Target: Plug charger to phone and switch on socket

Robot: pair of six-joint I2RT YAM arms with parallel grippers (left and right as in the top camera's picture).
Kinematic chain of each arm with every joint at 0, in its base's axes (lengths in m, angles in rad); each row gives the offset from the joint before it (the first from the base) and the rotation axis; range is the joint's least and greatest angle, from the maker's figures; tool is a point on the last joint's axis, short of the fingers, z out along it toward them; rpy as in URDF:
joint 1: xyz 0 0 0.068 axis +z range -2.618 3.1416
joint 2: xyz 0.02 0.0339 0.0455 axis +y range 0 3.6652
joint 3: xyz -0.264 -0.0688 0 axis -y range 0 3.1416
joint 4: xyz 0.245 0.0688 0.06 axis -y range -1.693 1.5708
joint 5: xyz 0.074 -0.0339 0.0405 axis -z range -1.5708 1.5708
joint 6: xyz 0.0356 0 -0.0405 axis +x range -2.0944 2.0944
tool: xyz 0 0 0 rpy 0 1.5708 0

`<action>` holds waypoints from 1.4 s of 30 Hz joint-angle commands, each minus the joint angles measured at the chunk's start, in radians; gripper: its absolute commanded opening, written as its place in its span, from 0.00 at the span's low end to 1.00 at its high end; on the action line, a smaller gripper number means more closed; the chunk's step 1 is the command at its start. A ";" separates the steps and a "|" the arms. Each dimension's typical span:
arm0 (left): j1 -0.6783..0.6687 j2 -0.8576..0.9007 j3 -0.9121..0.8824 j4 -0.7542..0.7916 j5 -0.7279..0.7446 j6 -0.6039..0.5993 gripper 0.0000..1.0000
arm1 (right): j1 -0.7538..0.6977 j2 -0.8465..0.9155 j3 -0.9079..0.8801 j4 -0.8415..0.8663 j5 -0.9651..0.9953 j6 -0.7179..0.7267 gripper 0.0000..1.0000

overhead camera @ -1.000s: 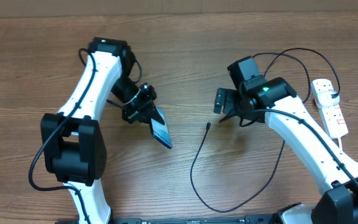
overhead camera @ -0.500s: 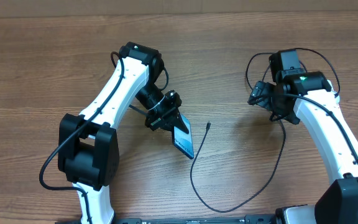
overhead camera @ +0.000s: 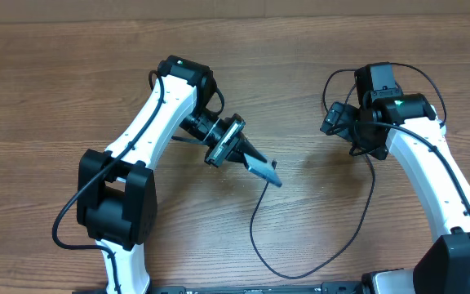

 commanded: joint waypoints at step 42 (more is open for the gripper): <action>0.002 -0.017 0.013 -0.007 0.277 -0.027 0.04 | 0.001 0.002 0.000 0.006 -0.009 0.002 1.00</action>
